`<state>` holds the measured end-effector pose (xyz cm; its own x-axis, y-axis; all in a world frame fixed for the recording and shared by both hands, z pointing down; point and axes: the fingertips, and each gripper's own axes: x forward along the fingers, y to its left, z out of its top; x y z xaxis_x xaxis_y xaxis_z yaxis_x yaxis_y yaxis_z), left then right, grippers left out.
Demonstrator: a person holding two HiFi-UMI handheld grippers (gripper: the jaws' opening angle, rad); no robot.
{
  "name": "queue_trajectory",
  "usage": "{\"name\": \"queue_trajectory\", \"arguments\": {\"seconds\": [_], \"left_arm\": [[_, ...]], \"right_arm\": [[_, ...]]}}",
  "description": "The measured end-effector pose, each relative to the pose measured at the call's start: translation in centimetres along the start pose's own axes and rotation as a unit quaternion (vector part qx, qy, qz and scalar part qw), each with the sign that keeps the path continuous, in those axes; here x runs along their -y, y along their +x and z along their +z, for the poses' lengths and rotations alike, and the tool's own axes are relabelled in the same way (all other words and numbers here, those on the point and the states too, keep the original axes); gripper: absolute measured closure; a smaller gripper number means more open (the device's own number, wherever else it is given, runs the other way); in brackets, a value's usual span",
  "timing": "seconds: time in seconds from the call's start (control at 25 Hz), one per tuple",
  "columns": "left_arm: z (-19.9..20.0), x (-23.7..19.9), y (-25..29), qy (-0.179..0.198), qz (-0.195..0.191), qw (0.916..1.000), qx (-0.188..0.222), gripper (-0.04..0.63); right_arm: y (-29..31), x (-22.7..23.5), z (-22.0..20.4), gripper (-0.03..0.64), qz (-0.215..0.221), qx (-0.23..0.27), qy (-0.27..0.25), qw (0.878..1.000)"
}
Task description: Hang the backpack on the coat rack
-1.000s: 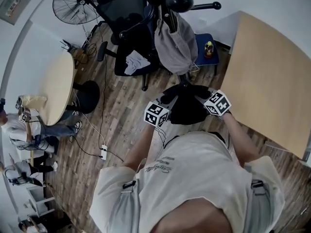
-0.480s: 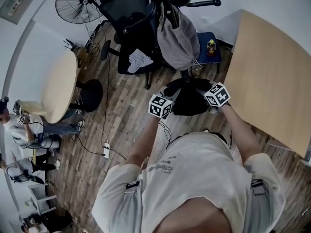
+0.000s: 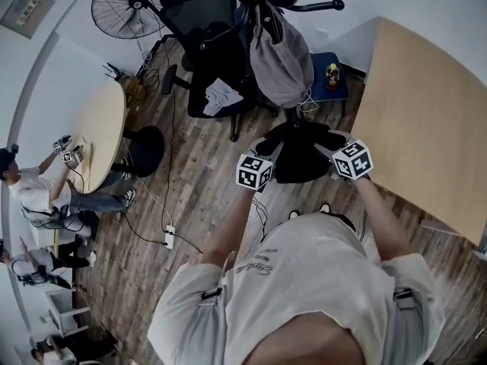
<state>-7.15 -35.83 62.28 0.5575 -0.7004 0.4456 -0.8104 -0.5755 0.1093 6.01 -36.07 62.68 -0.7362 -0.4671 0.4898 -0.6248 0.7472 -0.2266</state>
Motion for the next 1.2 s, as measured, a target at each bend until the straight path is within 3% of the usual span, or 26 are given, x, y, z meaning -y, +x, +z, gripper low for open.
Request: {"name": "queue_trajectory", "arguments": {"seconds": [0.04, 0.16, 0.24, 0.32, 0.36, 0.56, 0.68, 0.92, 1.2], "left_arm": [[-0.1, 0.0, -0.5, 0.002, 0.008, 1.0, -0.002, 0.48], [-0.2, 0.0, -1.9, 0.014, 0.034, 0.9993, -0.011, 0.48], [0.0, 0.3, -2.7, 0.012, 0.043, 0.999, -0.01, 0.482], [0.5, 0.9, -3.7, 0.005, 0.049, 0.9988, 0.002, 0.487], [1.0, 1.1, -4.2, 0.001, 0.051, 0.9986, 0.01, 0.5], [4.9, 3.0, -6.8, 0.009, 0.047, 0.9969, 0.063, 0.544], [6.3, 4.2, -8.0, 0.034, 0.058, 0.9953, 0.069, 0.558], [8.6, 6.5, -9.4, 0.044, 0.043, 0.9941, 0.09, 0.571], [9.8, 7.4, -10.3, 0.053, 0.052, 0.9925, 0.097, 0.575]], "right_arm": [[-0.7, -0.3, 0.2, 0.414, -0.004, 0.008, 0.0, 1.0], [-3.0, -1.4, 1.2, 0.495, -0.013, 0.045, 0.001, 0.999], [-4.6, -1.7, 1.6, 0.505, -0.03, 0.066, 0.005, 0.997], [-6.2, -2.0, 1.8, 0.607, -0.045, 0.084, 0.005, 0.995], [-6.9, -2.3, 2.1, 0.621, -0.048, 0.093, 0.003, 0.995], [-8.8, -4.8, 4.0, 0.623, -0.039, 0.13, -0.015, 0.991], [-9.4, -5.9, 4.8, 0.623, -0.046, 0.131, -0.052, 0.989], [-10.7, -8.0, 7.5, 0.623, -0.046, 0.146, -0.102, 0.983], [-12.1, -8.5, 10.2, 0.623, -0.054, 0.186, -0.091, 0.977]]}}
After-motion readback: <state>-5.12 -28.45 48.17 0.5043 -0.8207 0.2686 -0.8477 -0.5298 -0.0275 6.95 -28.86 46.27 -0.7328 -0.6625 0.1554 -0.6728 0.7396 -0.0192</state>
